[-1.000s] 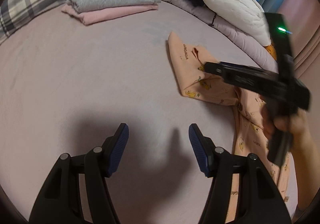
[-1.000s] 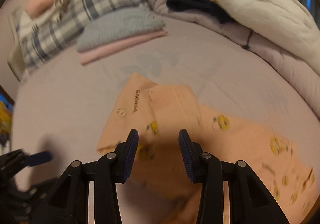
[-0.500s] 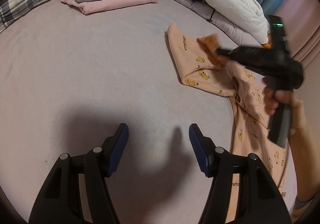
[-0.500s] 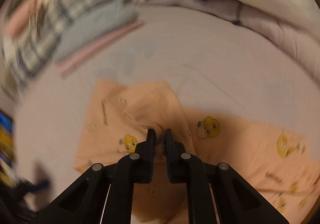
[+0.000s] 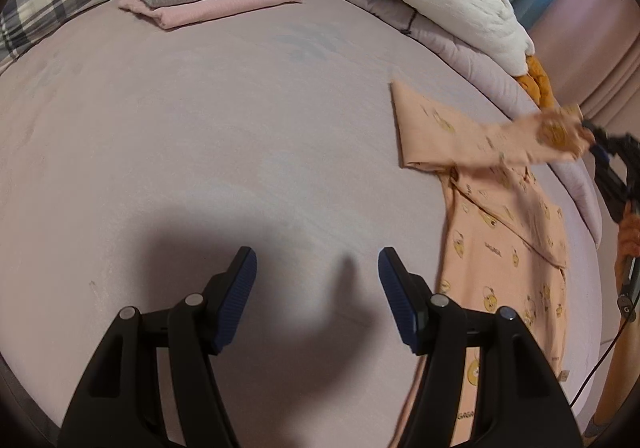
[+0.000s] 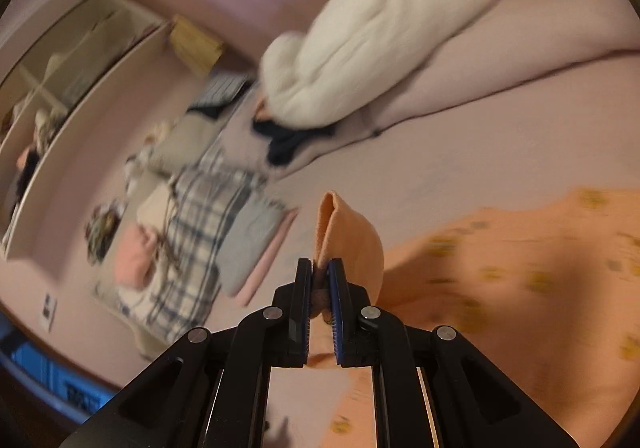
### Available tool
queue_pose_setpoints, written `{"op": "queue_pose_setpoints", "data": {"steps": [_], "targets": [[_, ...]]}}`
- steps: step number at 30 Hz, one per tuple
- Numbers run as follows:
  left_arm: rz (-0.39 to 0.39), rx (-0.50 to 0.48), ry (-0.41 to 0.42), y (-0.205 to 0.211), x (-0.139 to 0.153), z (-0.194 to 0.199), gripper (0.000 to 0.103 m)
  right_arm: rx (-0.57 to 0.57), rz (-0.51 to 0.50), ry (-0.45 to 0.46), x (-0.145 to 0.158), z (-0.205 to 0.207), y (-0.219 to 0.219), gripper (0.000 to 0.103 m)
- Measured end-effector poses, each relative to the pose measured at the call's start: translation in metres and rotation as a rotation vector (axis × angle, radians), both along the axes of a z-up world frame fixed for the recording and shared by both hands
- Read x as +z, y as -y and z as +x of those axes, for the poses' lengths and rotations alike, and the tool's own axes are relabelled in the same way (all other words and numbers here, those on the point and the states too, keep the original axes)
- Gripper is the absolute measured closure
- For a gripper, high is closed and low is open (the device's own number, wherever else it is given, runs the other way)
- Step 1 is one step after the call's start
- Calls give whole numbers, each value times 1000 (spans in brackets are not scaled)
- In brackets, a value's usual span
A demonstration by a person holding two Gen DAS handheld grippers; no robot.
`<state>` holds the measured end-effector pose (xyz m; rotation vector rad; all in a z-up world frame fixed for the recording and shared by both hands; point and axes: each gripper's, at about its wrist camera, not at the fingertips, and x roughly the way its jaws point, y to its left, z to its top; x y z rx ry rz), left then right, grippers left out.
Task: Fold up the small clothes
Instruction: 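Fold the held sleeve across the shirt body and release it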
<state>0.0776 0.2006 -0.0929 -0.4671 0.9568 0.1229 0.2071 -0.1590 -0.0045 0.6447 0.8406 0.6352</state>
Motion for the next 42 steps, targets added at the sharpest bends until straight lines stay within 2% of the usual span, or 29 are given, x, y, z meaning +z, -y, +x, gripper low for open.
{"op": "queue_pose_setpoints", "data": {"steps": [4, 9, 16, 19, 22, 24, 25, 27, 28, 30, 32, 35, 38, 40, 42], "targets": [[13, -22, -2, 12, 4, 3, 39, -72, 12, -35, -12, -5, 45, 93], [21, -59, -12, 28, 6, 9, 39, -141, 5, -70, -32, -14, 73, 93], [42, -88, -30, 42, 5, 12, 39, -242, 79, -45, -36, -35, 119, 93], [46, -97, -37, 47, 3, 13, 39, -293, -20, -62, -42, -37, 132, 93], [50, -110, -47, 53, 2, 14, 39, -314, -114, -134, -61, -31, 141, 93], [55, -116, -48, 56, 2, 14, 39, -358, -211, -194, -69, -28, 146, 93], [59, -117, -49, 57, 3, 14, 38, -375, -223, -212, -72, -28, 152, 93], [65, -119, -53, 58, 2, 14, 37, -417, -235, -203, -67, -32, 158, 93], [65, -119, -56, 59, 2, 15, 37, -424, -260, -159, -59, -35, 157, 93], [64, -121, -58, 61, 1, 15, 37, -377, -276, -81, -46, -38, 148, 93], [59, -127, -59, 67, 1, 15, 37, -299, -280, -47, -42, -38, 134, 93], [66, -148, -60, 76, 3, 14, 37, -191, -375, -19, -50, -32, 104, 93], [74, -164, -60, 81, 5, 12, 37, -146, -522, -68, -73, -26, 91, 93], [80, -174, -59, 83, 7, 10, 37, -184, -640, -133, -94, -20, 98, 93], [98, -185, -56, 87, 9, 7, 37, -206, -589, -119, -97, -24, 109, 93]]}}
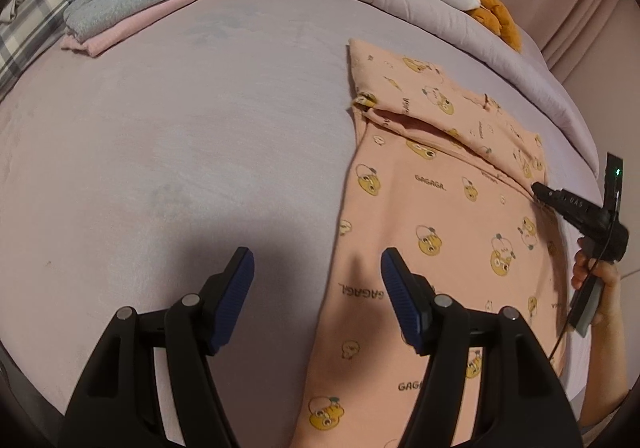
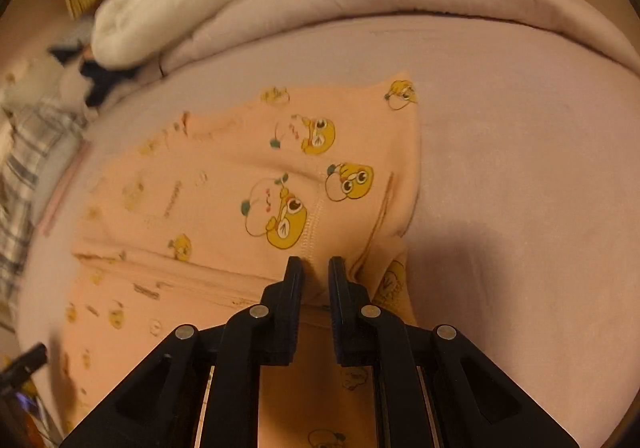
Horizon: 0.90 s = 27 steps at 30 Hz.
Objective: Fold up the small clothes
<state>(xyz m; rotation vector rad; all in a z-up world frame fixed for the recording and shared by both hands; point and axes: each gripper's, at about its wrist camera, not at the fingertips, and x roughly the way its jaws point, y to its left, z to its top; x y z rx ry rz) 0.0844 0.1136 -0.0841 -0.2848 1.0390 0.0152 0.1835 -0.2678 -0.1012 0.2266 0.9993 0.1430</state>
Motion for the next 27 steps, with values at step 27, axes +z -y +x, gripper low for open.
{"op": "queue_pose_setpoints", "data": {"steps": [27], "targets": [[156, -116, 61, 62, 2, -56, 32, -38, 164, -10, 19, -163, 31, 56]]}}
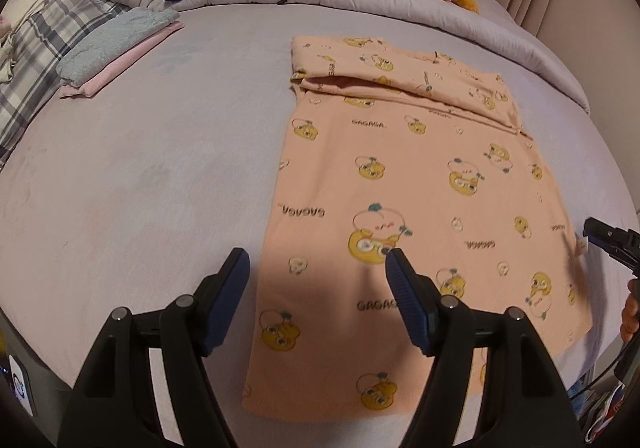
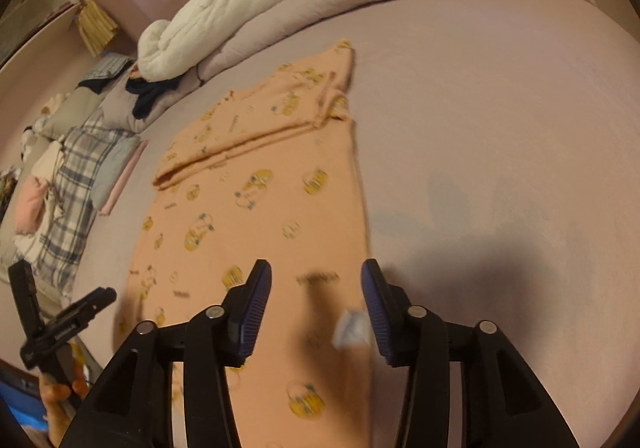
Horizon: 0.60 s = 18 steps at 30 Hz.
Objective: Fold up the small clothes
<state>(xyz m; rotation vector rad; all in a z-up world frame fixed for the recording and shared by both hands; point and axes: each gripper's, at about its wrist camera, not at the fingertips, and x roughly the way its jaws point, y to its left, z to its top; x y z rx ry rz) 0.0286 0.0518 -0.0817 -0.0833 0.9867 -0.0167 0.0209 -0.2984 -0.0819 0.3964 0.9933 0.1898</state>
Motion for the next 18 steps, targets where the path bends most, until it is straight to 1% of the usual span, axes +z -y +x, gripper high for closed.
{"op": "queue_pose_setpoints", "data": {"steps": [6, 13, 18], "targets": [[30, 0, -6, 2, -8, -11, 32, 17, 12, -71, -14, -18, 5, 55], [43, -5, -23, 4, -20, -17, 32, 40, 47, -90, -20, -33, 3, 53], [42, 1, -36, 3, -26, -18, 32, 62, 43, -104, -22, -37, -3, 52]]}}
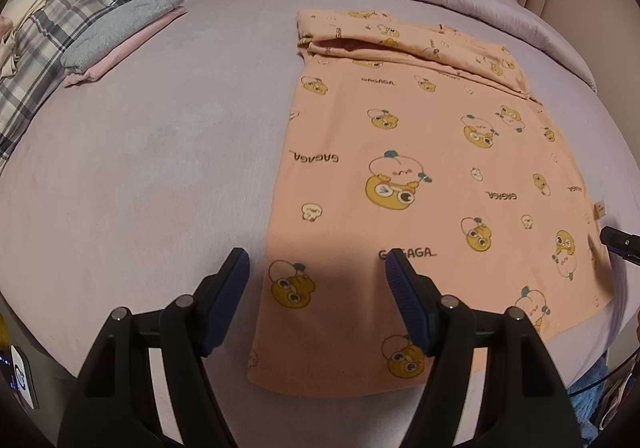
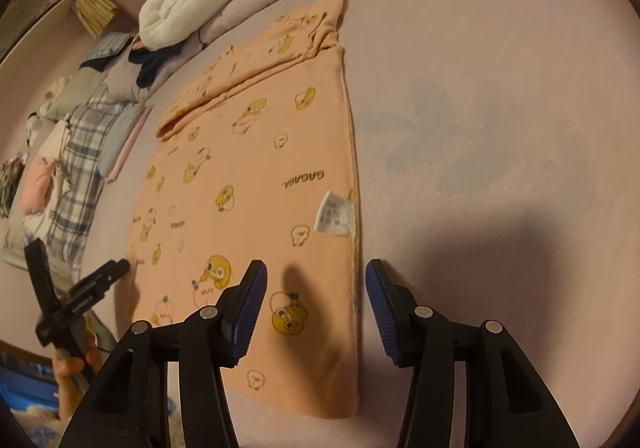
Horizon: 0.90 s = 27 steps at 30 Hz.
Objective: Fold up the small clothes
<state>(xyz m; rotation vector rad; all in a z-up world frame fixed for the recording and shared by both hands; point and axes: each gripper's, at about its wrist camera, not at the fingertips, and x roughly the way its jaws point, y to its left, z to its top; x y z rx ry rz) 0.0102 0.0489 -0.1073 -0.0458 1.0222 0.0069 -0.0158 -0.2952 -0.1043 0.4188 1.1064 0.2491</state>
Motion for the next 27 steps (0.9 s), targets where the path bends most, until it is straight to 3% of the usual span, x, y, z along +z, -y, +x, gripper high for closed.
{"op": "queue_pose_setpoints", "data": {"steps": [20, 27], "targets": [[-50, 6, -39, -3, -12, 3, 28, 26, -14, -8, -3, 0, -14, 51], [-85, -20, -44, 3, -12, 4, 28, 38, -17, 1, -3, 1, -19, 46]]}}
